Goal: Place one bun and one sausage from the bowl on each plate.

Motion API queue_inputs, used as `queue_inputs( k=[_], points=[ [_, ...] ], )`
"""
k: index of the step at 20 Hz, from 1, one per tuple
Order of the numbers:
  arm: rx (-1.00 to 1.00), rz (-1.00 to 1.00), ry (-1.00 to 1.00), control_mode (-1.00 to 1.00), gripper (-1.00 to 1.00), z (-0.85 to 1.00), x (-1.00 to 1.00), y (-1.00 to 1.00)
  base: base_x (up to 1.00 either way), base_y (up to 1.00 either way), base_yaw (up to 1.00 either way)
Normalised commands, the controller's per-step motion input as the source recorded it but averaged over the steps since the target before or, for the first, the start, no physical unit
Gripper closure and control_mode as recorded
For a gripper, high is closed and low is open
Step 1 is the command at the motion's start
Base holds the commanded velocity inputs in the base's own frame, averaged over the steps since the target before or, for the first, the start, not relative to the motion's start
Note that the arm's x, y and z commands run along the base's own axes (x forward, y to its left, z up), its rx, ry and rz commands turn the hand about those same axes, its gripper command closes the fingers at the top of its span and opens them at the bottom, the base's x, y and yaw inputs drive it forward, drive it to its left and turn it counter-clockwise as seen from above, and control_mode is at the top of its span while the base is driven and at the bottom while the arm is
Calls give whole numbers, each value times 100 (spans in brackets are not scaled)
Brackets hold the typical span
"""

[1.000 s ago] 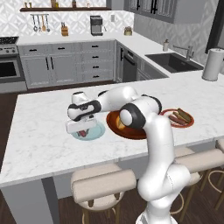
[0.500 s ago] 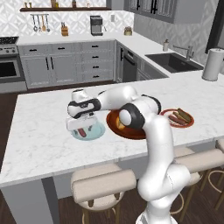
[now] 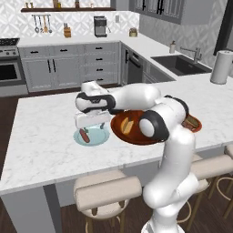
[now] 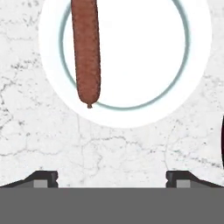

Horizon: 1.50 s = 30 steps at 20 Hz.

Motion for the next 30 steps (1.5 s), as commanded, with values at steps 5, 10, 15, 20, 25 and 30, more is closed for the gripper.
queue_inputs(
  k=[5, 10, 15, 20, 25, 30],
  points=[
    [1, -16, 0, -100, -100, 27, -39, -99, 0, 0, 0],
    [0, -25, 0, -100, -100, 49, -11, -86, 0, 0, 0],
    [0, -30, 1, -100, -100, 39, 0, -68, 0, 0, 0],
    [0, -28, 4, -100, -100, 1, 4, -55, 0, 0, 0],
    [0, -21, -1, -100, -100, -14, 81, 0, 0, 0, 0],
    [1, -19, -7, -100, -100, -38, 50, 0, 0, 0, 0]
  ],
)
